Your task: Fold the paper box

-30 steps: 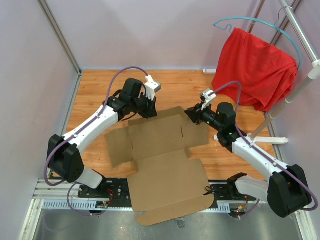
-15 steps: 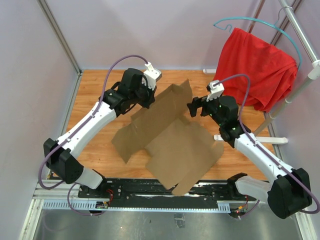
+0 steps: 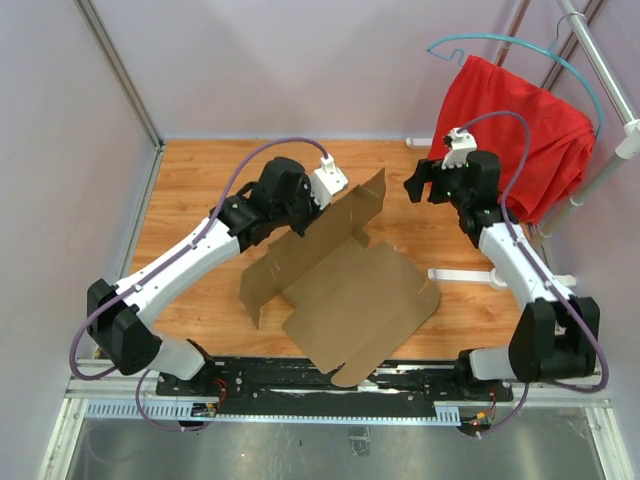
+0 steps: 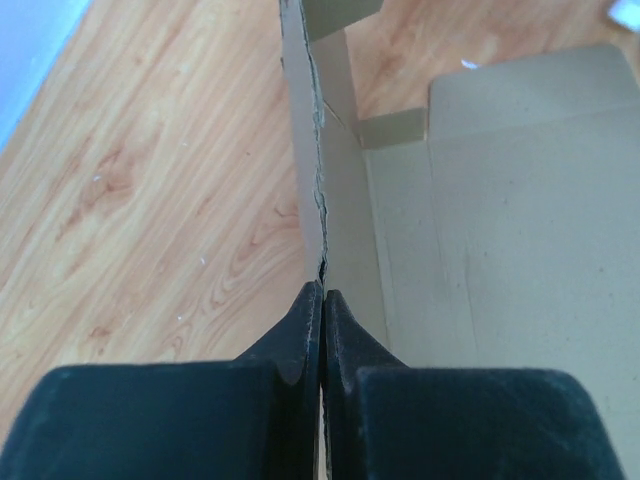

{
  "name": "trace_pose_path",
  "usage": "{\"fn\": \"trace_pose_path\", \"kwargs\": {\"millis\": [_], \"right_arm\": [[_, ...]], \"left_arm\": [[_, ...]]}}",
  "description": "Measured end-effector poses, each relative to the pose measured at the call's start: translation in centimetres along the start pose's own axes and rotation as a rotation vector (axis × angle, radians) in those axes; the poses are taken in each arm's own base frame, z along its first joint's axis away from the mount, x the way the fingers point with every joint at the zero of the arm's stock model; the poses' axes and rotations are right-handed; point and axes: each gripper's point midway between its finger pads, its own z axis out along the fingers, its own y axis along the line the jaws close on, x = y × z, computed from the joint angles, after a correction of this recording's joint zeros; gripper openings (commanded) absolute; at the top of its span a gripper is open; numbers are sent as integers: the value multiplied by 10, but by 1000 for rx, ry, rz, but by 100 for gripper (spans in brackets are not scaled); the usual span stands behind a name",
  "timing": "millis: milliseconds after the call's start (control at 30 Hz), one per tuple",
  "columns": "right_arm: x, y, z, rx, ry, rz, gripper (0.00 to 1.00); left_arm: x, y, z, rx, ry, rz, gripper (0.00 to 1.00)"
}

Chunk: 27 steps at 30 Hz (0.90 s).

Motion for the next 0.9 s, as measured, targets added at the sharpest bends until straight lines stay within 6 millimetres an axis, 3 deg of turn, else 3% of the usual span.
{"fn": "trace_pose_path", "kwargs": {"millis": [133, 233, 367, 500, 700, 900], "right_arm": [[23, 18, 22, -172, 118, -10, 82], [41, 21, 34, -239, 183, 4, 82], [69, 11, 46, -264, 256, 44, 78], [83, -2, 53, -267, 284, 104, 77], [69, 4, 49, -333, 241, 153, 77], [47, 24, 20, -392, 178, 157, 77]], "left_arm": [[13, -14, 4, 33, 3, 84, 0], [12, -17, -1, 37, -26, 129, 0], [12, -19, -2, 35, -37, 162, 0], [18, -26, -1, 32, -32, 199, 0], [21, -40, -7, 6, -42, 257, 0], [32, -51, -2, -57, -1, 313, 0]]}}
